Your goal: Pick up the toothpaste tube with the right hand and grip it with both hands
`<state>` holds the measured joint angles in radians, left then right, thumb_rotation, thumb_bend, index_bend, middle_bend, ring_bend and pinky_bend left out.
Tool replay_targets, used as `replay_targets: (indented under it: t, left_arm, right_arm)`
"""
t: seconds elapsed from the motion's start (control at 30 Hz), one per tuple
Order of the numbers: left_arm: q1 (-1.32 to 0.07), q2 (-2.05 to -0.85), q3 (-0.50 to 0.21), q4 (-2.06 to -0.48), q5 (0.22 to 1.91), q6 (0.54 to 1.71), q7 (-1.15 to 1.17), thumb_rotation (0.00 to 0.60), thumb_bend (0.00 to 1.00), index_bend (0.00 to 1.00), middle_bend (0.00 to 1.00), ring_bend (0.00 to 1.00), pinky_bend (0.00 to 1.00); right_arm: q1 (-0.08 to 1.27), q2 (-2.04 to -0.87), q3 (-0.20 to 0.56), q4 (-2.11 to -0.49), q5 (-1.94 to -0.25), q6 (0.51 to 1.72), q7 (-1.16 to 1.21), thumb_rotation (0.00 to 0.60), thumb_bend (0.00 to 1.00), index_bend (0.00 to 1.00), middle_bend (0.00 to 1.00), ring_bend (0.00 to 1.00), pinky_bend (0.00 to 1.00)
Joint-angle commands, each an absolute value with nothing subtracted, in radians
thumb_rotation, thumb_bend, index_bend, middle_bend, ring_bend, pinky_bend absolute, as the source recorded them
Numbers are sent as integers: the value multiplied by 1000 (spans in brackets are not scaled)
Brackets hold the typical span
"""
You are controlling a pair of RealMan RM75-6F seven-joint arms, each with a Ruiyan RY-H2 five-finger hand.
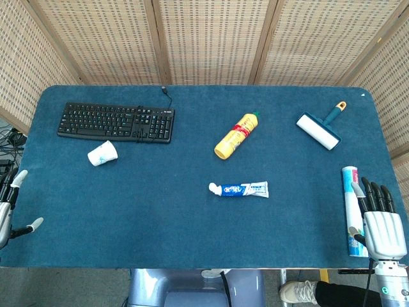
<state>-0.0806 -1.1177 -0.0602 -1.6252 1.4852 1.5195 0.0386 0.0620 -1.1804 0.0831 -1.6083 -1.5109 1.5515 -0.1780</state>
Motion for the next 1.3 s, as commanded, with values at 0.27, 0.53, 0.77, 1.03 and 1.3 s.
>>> replay_targets:
  t: [0.27, 0.53, 0.77, 1.03, 1.3]
  left_arm:
    - [-80, -1112, -58, -1631, 1483, 1515, 35, 600, 0, 0, 0, 0, 0]
    - [-91, -1125, -65, -1618, 1486, 1507, 33, 600, 0, 0, 0, 0, 0]
    - [-107, -1142, -71, -1614, 1461, 1475, 56, 600, 0, 0, 0, 0, 0]
    - [-116, -1145, -83, -1607, 1427, 1451, 53, 600, 0, 0, 0, 0, 0]
    - [-125, -1148, -87, -1590, 1407, 1427, 41, 600, 0, 0, 0, 0, 0]
  right_arm:
    - [68, -1183, 82, -1610, -1512, 1537, -185, 600, 0, 0, 0, 0, 0]
    - [238, -1169, 110, -1650, -1500, 1270, -160, 600, 0, 48, 79, 18, 0]
    - [428, -1260, 212, -1618, -1382, 1041, -132, 600, 146, 256, 275, 214, 227]
    - [566, -1398, 271, -1521, -1169, 900, -255, 600, 298, 318, 334, 267, 276]
    - [620, -1504, 252, -1467, -1051, 889, -367, 600, 371, 348, 363, 292, 276]
